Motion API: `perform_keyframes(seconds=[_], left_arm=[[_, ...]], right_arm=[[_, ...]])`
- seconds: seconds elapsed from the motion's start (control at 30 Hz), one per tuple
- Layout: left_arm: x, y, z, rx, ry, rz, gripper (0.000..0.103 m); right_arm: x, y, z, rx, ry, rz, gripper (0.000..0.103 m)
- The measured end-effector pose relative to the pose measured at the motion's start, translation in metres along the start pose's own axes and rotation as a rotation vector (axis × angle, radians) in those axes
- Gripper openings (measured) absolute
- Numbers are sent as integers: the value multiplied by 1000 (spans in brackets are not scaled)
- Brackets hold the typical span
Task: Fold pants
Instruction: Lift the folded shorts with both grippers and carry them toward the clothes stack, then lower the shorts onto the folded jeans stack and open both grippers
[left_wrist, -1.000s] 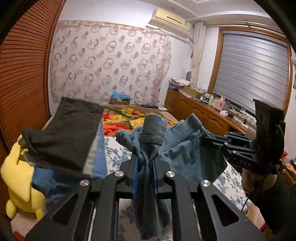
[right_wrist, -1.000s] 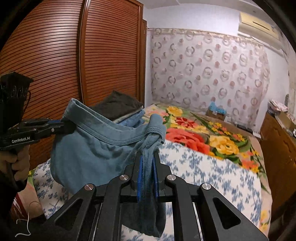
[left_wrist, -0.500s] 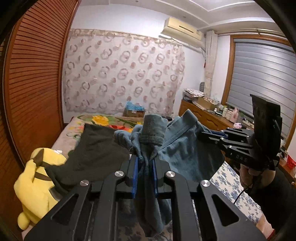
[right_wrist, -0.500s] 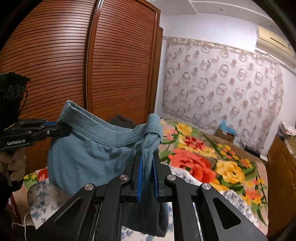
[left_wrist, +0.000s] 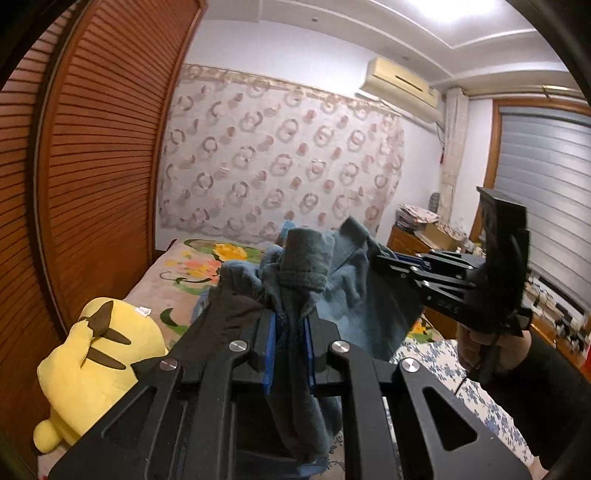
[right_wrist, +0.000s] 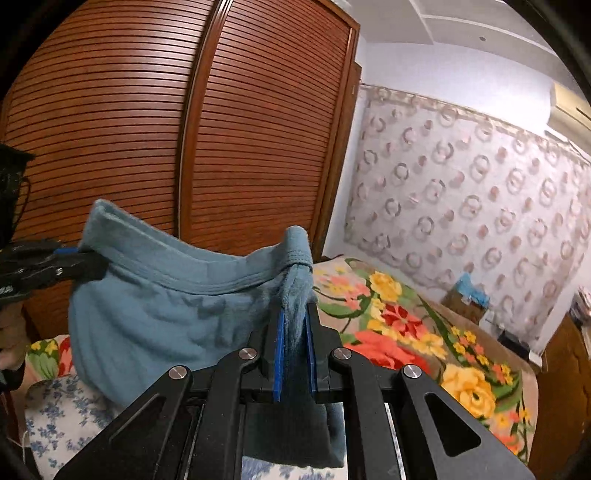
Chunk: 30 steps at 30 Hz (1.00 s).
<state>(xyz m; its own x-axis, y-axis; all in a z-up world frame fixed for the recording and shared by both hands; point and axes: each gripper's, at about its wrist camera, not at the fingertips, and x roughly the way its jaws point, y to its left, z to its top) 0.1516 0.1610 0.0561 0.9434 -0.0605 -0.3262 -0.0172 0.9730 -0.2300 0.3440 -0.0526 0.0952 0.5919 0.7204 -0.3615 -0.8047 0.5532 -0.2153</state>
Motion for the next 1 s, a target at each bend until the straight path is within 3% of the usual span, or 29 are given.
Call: perform_keyframes(seconds=[0.5, 1.0], left_arm=[[-5, 19, -17, -57, -11, 94, 14], [0, 30, -39, -80, 46, 180, 15]], right_arm=[[68, 6, 17, -98, 20, 67, 10], [69, -5, 18, -37, 34, 96, 10]])
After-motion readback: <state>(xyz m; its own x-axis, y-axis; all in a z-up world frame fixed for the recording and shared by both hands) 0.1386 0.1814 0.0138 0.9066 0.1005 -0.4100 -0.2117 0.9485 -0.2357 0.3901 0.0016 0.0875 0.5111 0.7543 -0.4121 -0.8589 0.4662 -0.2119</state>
